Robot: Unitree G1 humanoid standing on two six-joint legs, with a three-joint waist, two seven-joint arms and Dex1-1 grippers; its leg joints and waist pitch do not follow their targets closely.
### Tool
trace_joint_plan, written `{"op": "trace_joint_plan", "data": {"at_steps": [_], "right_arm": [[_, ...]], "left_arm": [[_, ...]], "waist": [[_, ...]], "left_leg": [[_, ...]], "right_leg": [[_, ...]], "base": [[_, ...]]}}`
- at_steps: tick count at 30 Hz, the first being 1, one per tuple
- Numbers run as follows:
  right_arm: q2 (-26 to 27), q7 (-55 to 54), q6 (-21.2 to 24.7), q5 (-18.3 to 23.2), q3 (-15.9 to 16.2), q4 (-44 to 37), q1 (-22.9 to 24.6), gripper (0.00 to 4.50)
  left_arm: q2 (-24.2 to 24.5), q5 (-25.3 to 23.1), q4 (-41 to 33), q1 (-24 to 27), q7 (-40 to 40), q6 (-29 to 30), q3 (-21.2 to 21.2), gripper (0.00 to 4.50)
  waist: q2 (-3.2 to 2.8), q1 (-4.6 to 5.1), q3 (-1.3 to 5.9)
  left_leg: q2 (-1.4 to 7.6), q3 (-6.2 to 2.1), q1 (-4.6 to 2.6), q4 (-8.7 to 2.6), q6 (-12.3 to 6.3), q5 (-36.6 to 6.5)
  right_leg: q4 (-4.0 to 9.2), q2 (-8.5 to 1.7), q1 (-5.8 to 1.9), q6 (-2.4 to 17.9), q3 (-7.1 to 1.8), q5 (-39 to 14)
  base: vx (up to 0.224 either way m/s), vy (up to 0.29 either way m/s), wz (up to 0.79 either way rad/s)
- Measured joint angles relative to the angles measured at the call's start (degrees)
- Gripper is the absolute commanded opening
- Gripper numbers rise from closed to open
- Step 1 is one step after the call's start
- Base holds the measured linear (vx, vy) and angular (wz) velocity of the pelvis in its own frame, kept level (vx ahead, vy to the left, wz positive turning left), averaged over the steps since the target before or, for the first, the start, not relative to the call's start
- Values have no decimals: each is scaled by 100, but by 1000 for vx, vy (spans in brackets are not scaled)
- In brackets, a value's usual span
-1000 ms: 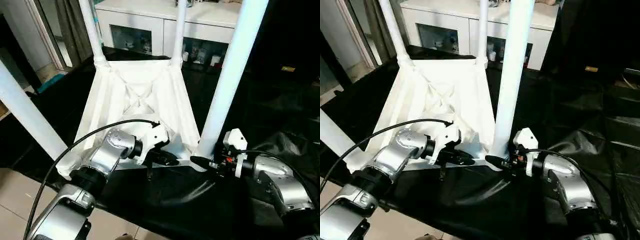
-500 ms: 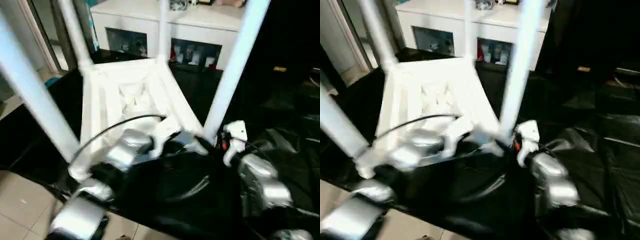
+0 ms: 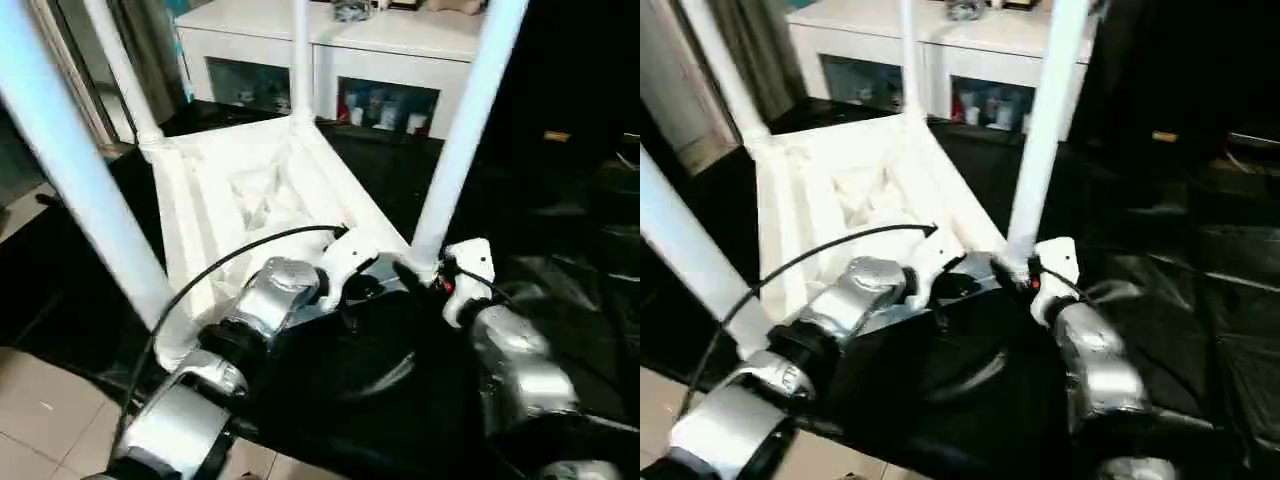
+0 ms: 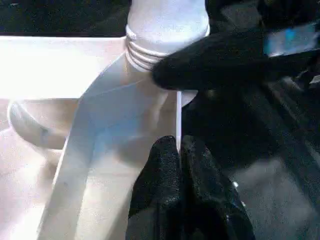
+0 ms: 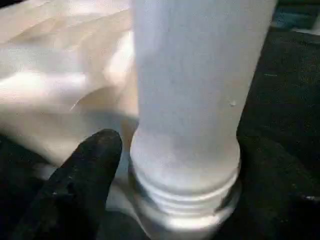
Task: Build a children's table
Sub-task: Rotate leg to tighten
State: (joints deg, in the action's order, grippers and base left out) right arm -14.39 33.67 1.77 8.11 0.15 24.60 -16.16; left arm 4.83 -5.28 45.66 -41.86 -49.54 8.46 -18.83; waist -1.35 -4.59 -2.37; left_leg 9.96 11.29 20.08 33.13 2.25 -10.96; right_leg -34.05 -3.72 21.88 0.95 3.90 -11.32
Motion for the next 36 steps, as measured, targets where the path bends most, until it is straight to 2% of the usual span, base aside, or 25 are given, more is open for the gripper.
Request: {"op": "trace_joint_plan", "data": {"at_steps": [5, 7, 11, 13, 17, 23, 27, 30, 33, 36], "right_arm": [[-527, 1360, 40, 309, 228, -300, 123, 369], [-659, 1739, 39, 364, 329, -444, 186, 369], [-806, 2193, 39, 459, 516, -594, 257, 369], [-926, 2387, 53, 506, 522, -635, 273, 369], [-982, 2674, 158, 578, 551, -653, 290, 334], [-951, 2708, 185, 587, 599, -647, 289, 282], [-915, 2679, 190, 596, 586, -629, 288, 273], [-734, 2474, 155, 596, 501, -526, 289, 272], [-462, 1732, 40, 468, 394, -246, 184, 270], [31, 305, 71, 250, 60, 114, -64, 270]], "left_arm": [[597, 191, -506, 343, -1188, -253, -34, 0], [793, 314, -693, 445, -1653, -273, -115, 0], [964, 354, -811, 500, -2053, -380, -165, 0], [1062, 394, -837, 530, -2217, -403, -172, 0], [1159, 444, -868, 570, -2380, -387, -156, 0], [1179, 444, -947, 601, -2405, -360, -140, 0], [1175, 452, -947, 601, -2404, -324, -129, 0], [1143, 455, -937, 600, -2324, -256, -91, 0], [930, 343, -738, 516, -1790, -212, 8, 0], [355, 148, -220, 187, -655, -53, 101, 0]], "waist": [[4, -1, -3], [5, -51, -3], [9, -155, -6], [14, -167, -9], [25, -170, -13], [30, -174, -16], [30, -172, -16], [36, -133, -17], [40, -58, -16], [45, -14, -19]], "left_leg": [[6, 0, 8, -27, 0, 0], [7, 0, 9, -35, -6, 3], [3, 6, 28, -35, -19, 4], [3, 8, 29, -30, -29, 6], [4, 8, 22, -29, -16, 0], [4, 8, 22, -30, -17, 0], [4, 8, 21, -29, -18, 1], [6, 7, 16, -27, -10, -2], [5, 7, -3, -14, 2, -3], [2, 7, -6, -2, 7, 2]], "right_leg": [[-1, 10, 18, 17, 2, 5], [0, 10, 20, 21, 6, -7], [6, 3, 23, 24, 3, -13], [5, 1, 23, 24, 2, -13], [-2, 2, 23, 23, 3, -13], [-1, 2, 23, 21, 2, -15], [-4, 2, 23, 21, 3, -15], [-8, 3, 20, 23, 2, -12], [-10, 2, 2, 24, 0, -7], [0, -5, 1, 5, 0, -17]], "base": [[0, 0, 0], [0, 0, 0], [0, 0, 0], [0, 0, 0], [0, 0, 0], [0, 0, 0], [0, 0, 0], [0, 0, 0], [0, 0, 0], [0, 0, 0]]}}
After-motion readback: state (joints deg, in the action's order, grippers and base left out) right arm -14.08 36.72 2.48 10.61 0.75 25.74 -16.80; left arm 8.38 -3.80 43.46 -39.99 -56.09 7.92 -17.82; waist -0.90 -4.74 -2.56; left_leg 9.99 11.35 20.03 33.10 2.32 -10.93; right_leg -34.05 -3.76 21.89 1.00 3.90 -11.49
